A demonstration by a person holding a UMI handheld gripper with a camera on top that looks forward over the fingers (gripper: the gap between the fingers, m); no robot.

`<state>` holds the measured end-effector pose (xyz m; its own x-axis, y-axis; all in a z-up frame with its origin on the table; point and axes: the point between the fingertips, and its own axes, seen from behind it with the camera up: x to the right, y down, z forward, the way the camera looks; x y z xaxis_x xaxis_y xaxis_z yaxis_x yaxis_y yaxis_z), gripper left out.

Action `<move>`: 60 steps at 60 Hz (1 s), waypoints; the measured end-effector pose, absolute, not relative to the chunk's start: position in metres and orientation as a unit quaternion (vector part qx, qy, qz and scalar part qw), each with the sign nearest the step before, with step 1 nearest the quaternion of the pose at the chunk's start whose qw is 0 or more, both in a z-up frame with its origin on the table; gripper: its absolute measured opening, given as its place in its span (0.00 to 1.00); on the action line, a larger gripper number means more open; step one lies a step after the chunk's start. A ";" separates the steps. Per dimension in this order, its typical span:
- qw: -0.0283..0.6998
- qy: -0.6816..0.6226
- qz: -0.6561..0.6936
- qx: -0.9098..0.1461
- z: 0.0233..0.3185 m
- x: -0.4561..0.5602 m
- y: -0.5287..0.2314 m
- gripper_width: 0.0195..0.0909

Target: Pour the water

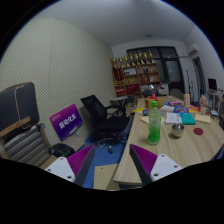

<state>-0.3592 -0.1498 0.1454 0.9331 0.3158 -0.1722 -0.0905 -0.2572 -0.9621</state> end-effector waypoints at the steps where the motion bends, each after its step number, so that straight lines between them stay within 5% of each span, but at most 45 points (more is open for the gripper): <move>1: 0.605 -0.071 0.166 -0.775 0.145 -0.358 -0.149 0.86; 37: 0.640 -0.013 0.079 -0.764 0.092 -0.253 0.003 0.87; 60: 0.670 -0.036 0.023 -0.741 0.091 -0.234 0.118 0.87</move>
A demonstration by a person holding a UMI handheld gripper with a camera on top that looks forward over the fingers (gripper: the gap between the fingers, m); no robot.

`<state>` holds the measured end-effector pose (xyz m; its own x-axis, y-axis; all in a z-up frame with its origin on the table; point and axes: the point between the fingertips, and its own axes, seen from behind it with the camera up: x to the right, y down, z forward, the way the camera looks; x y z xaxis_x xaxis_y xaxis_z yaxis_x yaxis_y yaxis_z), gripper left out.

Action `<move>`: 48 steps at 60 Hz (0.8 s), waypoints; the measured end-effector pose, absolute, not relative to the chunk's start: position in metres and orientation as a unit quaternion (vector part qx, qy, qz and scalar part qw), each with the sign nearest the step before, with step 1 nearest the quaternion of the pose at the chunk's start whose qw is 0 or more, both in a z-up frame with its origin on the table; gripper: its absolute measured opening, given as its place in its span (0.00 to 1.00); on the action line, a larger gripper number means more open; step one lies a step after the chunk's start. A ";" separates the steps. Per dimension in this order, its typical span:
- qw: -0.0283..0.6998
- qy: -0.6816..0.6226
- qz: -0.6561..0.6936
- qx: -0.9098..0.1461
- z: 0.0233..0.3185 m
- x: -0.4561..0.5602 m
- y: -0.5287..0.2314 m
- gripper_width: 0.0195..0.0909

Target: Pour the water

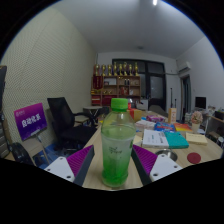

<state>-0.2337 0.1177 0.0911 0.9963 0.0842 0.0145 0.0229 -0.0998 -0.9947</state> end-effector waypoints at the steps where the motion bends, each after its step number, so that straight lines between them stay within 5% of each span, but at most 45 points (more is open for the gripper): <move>1: 0.671 -0.036 0.022 -0.741 0.091 -0.234 0.121 0.85; 4: 0.671 -0.042 0.019 -0.740 0.088 -0.236 0.129 0.82; 8: 0.667 -0.056 -0.006 -0.743 0.082 -0.233 0.138 0.41; 31: 0.659 -0.047 0.056 -0.749 0.079 -0.229 0.142 0.31; 41: 0.626 0.076 0.242 -0.737 0.100 -0.248 0.120 0.27; 48: 0.529 0.215 0.449 -0.687 0.122 -0.259 0.100 0.27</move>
